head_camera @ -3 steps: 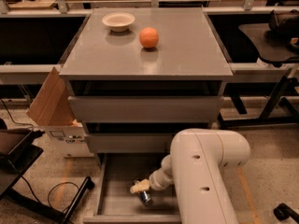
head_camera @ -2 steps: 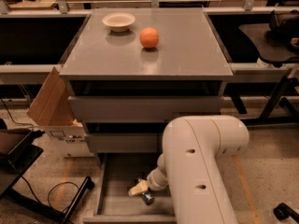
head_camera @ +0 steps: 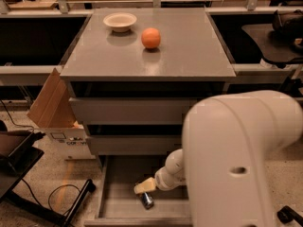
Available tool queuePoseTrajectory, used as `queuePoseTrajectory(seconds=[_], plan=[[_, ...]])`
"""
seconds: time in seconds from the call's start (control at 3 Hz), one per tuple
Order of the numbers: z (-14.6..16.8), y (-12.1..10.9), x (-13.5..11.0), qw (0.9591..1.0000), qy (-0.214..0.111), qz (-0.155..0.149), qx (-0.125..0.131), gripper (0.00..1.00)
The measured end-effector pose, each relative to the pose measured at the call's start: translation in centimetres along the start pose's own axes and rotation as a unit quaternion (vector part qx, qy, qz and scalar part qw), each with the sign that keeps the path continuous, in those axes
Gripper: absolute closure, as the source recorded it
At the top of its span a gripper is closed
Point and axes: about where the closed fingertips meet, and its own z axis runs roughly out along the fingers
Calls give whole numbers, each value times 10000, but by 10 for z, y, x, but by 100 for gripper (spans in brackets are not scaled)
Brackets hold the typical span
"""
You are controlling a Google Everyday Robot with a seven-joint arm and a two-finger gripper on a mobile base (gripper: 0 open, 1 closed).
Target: Place redbull can into bottom drawer
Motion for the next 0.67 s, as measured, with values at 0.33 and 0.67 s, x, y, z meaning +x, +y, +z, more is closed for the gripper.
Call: queuePoseTrajectory(seconds=[0.33, 0.67], plan=[[-49, 0, 41, 9985, -535, -24, 73, 0], [-83, 23, 105, 9934, -1097, -296, -176, 0]])
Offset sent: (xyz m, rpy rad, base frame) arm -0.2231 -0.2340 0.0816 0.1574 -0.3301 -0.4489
